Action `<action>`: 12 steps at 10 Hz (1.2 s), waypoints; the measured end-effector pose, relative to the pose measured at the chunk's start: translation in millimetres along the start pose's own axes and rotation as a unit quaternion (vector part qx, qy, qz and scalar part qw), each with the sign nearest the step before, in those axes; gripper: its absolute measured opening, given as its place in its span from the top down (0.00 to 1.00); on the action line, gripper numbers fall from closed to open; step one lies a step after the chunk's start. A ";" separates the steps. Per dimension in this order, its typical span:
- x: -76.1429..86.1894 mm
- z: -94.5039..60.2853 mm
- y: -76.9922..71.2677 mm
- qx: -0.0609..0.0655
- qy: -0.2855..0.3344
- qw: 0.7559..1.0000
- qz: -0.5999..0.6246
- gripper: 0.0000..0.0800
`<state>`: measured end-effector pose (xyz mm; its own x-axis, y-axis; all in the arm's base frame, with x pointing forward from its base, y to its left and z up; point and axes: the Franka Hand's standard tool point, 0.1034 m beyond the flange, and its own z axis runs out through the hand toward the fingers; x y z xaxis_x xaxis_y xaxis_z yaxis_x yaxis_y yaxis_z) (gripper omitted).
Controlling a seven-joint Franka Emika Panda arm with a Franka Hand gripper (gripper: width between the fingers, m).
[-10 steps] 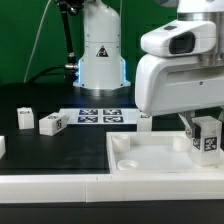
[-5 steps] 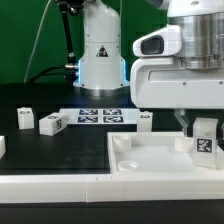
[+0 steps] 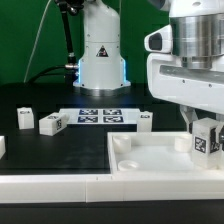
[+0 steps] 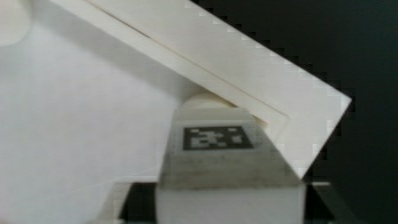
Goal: Assemble one leg
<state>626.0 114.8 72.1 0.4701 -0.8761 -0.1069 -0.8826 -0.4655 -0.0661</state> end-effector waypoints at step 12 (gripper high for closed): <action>-4.0 -3.0 -2.7 -0.014 -0.004 0.928 -0.372 0.19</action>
Offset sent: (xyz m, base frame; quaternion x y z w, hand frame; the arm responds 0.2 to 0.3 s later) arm 0.0000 0.0000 0.0000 0.0000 0.0000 -0.0799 0.9968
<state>626.5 119.2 75.6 0.9496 -0.3095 -0.0492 -0.3130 -0.9445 -0.0995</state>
